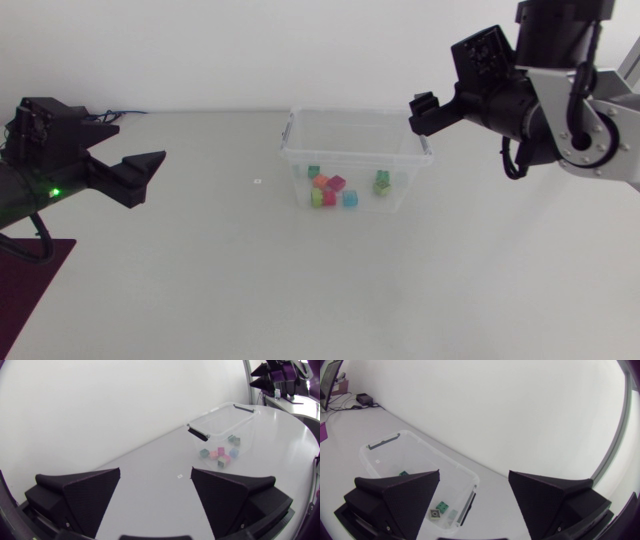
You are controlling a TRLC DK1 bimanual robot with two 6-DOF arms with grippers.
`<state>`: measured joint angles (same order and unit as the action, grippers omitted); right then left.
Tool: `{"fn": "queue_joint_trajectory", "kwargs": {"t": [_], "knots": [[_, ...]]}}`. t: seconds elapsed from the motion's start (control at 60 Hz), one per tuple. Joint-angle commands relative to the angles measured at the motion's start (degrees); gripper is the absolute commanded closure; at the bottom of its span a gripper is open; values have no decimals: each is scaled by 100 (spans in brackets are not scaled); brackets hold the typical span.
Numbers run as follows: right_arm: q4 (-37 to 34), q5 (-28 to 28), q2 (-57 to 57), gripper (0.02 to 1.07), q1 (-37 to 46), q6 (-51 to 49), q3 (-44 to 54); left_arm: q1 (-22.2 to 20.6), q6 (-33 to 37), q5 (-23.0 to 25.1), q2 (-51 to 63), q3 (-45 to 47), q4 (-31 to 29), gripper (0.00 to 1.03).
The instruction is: Pick up the duplo bricks and place them in the container
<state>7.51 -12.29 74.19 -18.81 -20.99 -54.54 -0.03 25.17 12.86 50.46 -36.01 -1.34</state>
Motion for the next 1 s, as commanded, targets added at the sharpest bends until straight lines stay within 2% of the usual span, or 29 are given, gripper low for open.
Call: {"fn": "queue_joint_trajectory", "kwargs": {"t": [0.0,0.117,0.467,0.633,0.867,0.983], "knots": [[102,-133,-388,7,-9,-28,401,56,-170,-73,-220,270,90,4],[234,-186,-942,7,53,-80,858,135,-179,-144,-414,437,152,4],[119,-273,-2647,7,343,-133,1895,768,-355,-144,-1214,1131,679,4],[84,-282,-3403,7,448,-274,2361,979,-768,-144,-1767,1404,750,4],[-118,-361,-4545,7,545,-282,3029,988,-856,-144,-2541,1826,758,4],[-198,-188,-4889,6,697,-11,3306,875,-1053,-274,-2842,2028,687,4]]}}
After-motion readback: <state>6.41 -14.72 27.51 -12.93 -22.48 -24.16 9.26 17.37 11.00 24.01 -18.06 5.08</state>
